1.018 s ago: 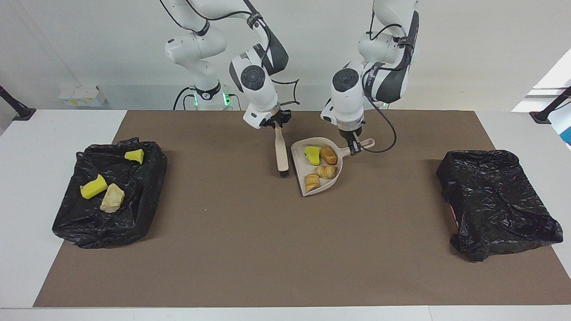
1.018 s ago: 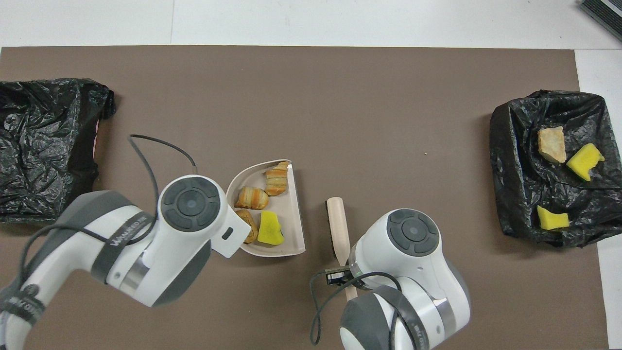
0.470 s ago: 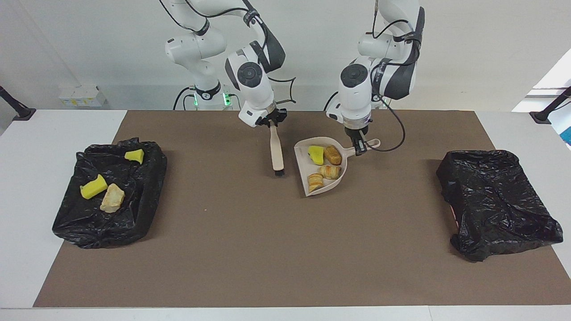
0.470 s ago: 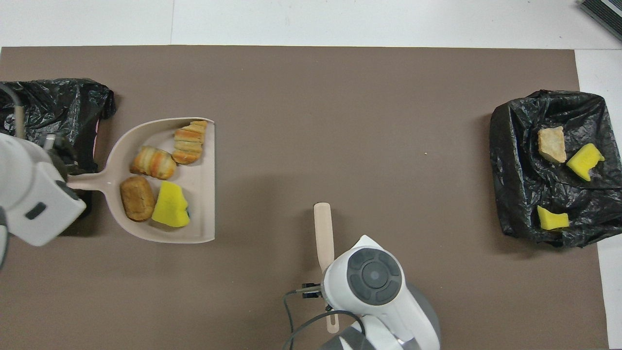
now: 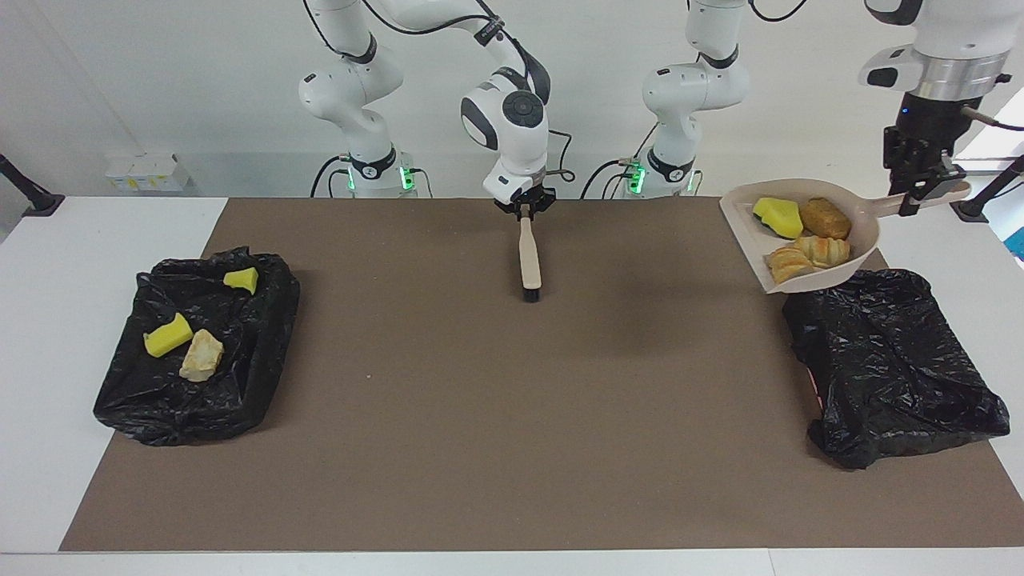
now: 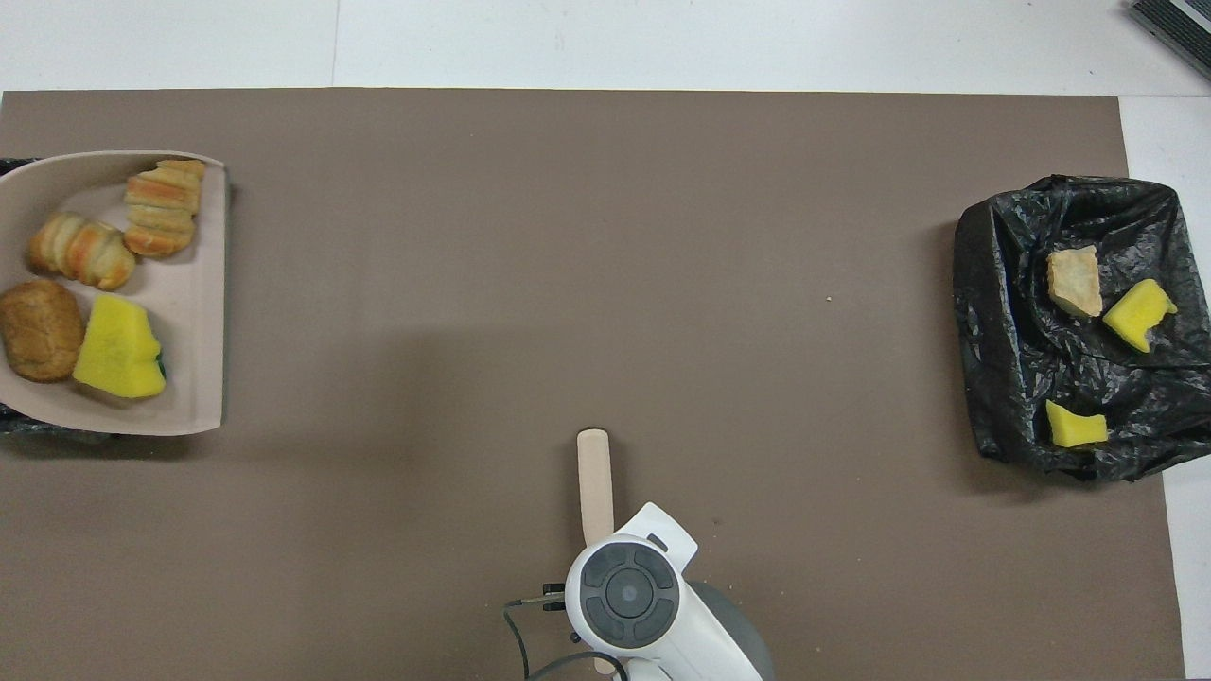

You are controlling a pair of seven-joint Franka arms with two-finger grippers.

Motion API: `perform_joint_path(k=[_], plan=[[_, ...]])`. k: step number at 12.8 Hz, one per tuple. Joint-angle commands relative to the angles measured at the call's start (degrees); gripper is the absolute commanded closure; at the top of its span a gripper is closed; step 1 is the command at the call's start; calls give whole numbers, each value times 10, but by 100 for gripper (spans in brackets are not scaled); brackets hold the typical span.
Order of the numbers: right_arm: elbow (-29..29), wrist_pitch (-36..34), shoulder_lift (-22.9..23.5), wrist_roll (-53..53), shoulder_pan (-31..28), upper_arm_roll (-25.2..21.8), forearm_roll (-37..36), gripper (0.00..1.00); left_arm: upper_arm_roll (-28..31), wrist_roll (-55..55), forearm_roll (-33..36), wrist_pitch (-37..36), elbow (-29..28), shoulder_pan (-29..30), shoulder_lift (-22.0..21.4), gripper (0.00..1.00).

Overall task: Sweep and dump trash in bin
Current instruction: 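Tip the dustpan over the black bag while the right gripper sets down the brush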

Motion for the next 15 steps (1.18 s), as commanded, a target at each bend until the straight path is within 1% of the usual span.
perform_joint_path(k=[1,2,4,5,7,8,9,10,11,13,15], plan=[[33,-59,-20,5,-22,-3,-17,0,-6,43,10,-66,124,42,79,100],[56,-92,-21,4,-38,-2,-18,0,-8,48,12,-78,146,64,95,100],[102,-151,-21,-11,-64,-3,-30,0,-8,58,12,-66,163,107,111,100],[128,-180,-22,-25,-81,-2,-40,0,-9,68,27,-57,171,118,118,100],[180,-242,-21,-57,-123,-2,-43,0,-8,69,81,-34,185,119,137,100],[203,-265,-21,-85,-142,-2,-50,0,-3,69,85,-21,187,129,140,100],[222,-281,-22,-113,-162,-3,-76,0,2,68,87,-10,186,136,139,100],[244,-295,-23,-137,-184,-3,-99,0,3,66,114,6,186,138,139,100],[271,-316,-22,-169,-209,-3,-104,0,3,66,158,25,182,134,139,100],[306,-341,-22,-264,-271,-2,-104,0,3,52,187,64,174,133,138,100],[331,-356,-22,-339,-324,-5,-105,0,3,51,238,94,159,126,131,100]])
